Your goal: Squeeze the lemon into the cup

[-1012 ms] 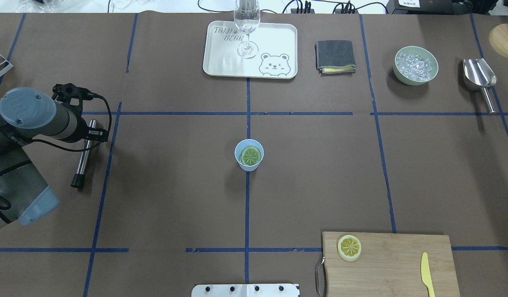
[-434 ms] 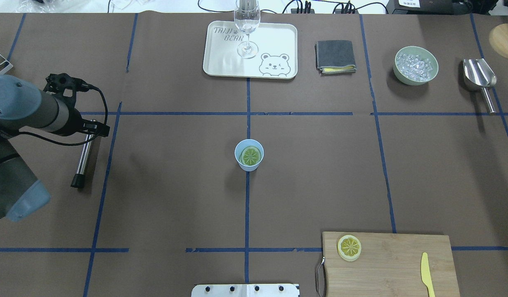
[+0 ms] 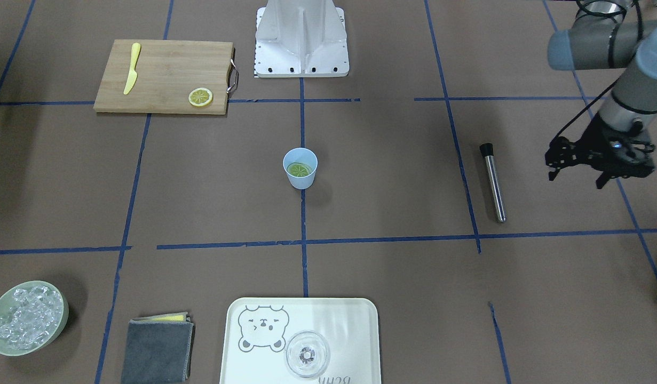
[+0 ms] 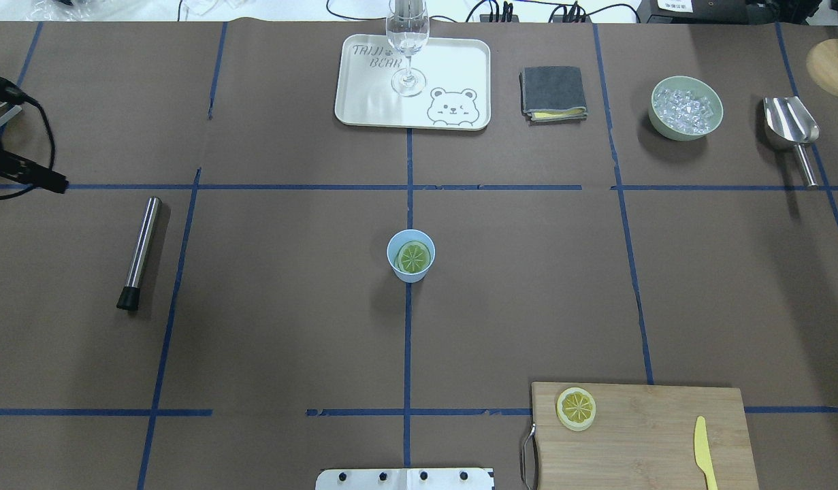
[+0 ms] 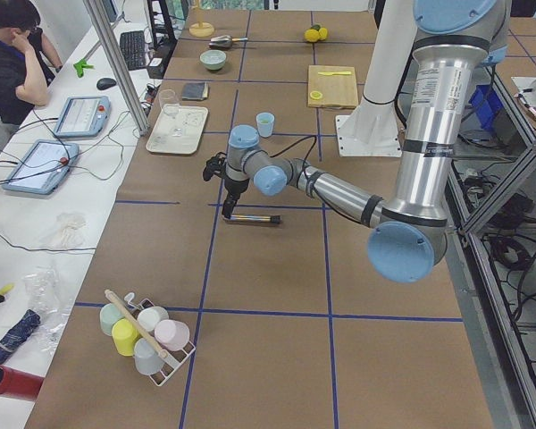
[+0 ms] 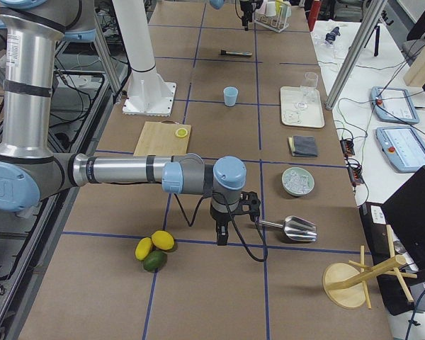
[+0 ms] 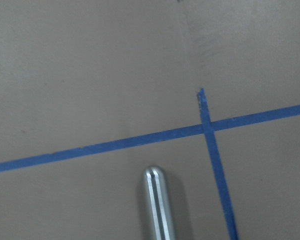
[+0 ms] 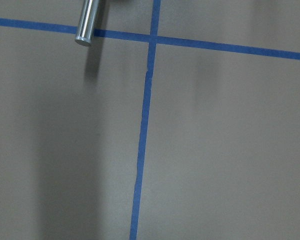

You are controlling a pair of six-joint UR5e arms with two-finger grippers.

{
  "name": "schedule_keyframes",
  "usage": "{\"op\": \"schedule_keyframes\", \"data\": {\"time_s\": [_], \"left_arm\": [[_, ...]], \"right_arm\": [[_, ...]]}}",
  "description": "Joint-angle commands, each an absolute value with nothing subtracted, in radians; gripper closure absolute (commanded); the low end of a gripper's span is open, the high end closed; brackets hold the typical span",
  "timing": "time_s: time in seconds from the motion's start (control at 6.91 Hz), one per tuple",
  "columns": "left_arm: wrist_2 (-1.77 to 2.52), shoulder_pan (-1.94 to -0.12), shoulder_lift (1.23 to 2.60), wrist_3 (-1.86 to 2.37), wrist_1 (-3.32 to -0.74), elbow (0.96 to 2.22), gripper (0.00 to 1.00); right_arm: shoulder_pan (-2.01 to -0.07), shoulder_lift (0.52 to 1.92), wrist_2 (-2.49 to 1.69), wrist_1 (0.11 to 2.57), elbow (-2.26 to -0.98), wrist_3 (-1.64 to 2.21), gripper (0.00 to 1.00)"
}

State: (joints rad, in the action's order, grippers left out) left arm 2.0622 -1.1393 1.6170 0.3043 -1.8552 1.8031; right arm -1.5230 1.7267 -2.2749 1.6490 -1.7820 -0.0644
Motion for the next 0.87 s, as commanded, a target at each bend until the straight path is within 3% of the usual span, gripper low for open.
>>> {"op": "schedule_keyframes", "data": {"time_s": [0.0, 0.29, 0.72], "left_arm": [[2.092, -1.433, 1.588, -0.167, -1.671, 1.769, 0.0], [2.21, -1.546, 1.539, -0.212, -1.641, 1.668, 0.0], [2.243, -1.661, 1.448, -0.296, -1.635, 1.721, 0.0]], "right_arm": [[-1.522, 1.727, -2.275, 1.649, -1.781, -0.063, 0.0], [-1.523, 1.727, -2.275, 1.649, -1.781, -0.063, 0.0], [-1.522, 1.727, -2.275, 1.649, -1.787, -0.063, 0.0]]}}
